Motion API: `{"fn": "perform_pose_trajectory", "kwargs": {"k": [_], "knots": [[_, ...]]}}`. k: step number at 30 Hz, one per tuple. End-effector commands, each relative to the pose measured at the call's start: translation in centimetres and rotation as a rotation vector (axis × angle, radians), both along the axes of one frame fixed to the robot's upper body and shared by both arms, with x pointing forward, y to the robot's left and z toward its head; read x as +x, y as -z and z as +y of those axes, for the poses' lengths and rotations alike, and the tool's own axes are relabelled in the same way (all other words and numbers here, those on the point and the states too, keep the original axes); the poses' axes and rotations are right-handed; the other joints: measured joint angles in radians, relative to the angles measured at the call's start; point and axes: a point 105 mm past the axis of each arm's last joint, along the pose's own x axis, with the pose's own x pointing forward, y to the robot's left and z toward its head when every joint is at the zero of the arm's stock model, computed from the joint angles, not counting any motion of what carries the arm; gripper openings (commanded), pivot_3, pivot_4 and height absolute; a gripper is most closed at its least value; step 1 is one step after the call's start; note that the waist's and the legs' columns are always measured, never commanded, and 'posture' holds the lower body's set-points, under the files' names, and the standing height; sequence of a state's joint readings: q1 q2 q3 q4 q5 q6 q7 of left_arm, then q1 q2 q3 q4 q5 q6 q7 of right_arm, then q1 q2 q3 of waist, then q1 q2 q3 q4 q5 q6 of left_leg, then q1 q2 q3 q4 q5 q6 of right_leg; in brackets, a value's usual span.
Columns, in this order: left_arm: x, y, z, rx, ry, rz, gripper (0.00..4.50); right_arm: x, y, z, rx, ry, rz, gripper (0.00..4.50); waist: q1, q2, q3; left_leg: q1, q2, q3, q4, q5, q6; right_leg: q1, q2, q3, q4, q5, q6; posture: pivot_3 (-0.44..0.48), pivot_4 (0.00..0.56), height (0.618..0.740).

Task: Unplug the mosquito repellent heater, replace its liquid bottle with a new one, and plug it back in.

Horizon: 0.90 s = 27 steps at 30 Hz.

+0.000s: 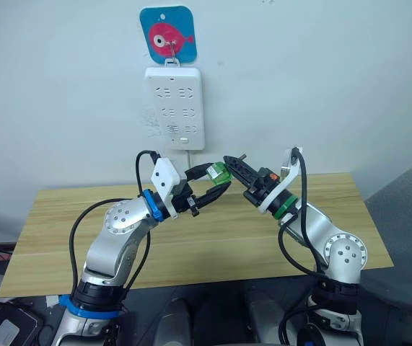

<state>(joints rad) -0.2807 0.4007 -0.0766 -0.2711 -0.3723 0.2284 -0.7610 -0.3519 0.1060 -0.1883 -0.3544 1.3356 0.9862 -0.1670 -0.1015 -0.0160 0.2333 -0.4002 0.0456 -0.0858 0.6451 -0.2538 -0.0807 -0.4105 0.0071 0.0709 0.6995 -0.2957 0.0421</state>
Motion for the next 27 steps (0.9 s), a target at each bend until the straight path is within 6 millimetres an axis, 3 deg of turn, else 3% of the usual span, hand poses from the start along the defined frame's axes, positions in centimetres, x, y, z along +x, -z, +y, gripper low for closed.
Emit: {"fn": "perform_pose_trajectory", "kwargs": {"k": [1, 4, 10, 14, 21, 27], "knots": [[-0.8, -0.1, 0.3, 0.044, 0.019, -0.014, 3.56, -0.9, -1.0, 1.0, 0.025, -0.064, -0.043, 0.86, 0.000, 0.000, 0.000, 0.000, 0.000, 0.000, 0.000, 0.000, 0.000, 0.000, 0.000, 0.000, 0.000, 0.000, 0.000, -0.066, 0.166, 0.725], [-1.0, 1.7, 2.9, 0.155, -0.037, 0.074, 4.47, 0.5, 0.4, -0.6, -0.109, 0.036, -0.077, 0.86, 0.001, 0.000, 0.000, 0.000, 0.000, 0.000, 0.000, 0.000, 0.000, 0.000, 0.000, 0.000, 0.000, 0.000, 0.000, -0.050, 0.168, 0.725], [-3.5, 5.7, 7.5, 0.350, -0.059, 0.373, 4.50, 3.5, 5.2, -1.4, -0.657, 0.159, -0.384, 0.86, 0.008, 0.000, 0.000, 0.001, 0.000, 0.000, -0.001, 0.000, 0.000, 0.000, 0.001, -0.001, 0.000, 0.000, 0.000, -0.018, 0.179, 0.725], [-4.8, 6.1, 7.7, 0.392, -0.046, 0.439, 4.50, 5.8, 8.3, -1.4, -0.905, 0.231, -0.571, 0.86, 0.018, 0.000, 0.000, 0.001, 0.001, 0.000, -0.001, 0.000, 0.000, -0.001, 0.001, 0.000, 0.000, 0.000, 0.000, 0.013, 0.183, 0.725], [-5.9, 6.3, 7.4, 0.395, -0.048, 0.461, 4.50, 8.2, 12.3, 0.0, -1.062, 0.231, -0.682, 0.86, 0.028, -0.001, 0.000, 0.001, 0.000, 0.001, 0.000, 0.000, 0.000, 0.000, 0.000, 0.000, 0.000, 0.000, 0.000, 0.047, 0.197, 0.725], [-5.7, 6.0, 7.5, 0.366, -0.088, 0.436, 4.50, 9.4, 14.6, -1.8, -1.079, 0.277, -0.564, 0.86, 0.046, -0.001, 0.000, 0.001, 0.001, 0.001, 0.000, 0.000, 0.000, 0.000, 0.000, 0.000, 0.001, 0.000, -0.001, 0.057, 0.197, 0.725]]}}
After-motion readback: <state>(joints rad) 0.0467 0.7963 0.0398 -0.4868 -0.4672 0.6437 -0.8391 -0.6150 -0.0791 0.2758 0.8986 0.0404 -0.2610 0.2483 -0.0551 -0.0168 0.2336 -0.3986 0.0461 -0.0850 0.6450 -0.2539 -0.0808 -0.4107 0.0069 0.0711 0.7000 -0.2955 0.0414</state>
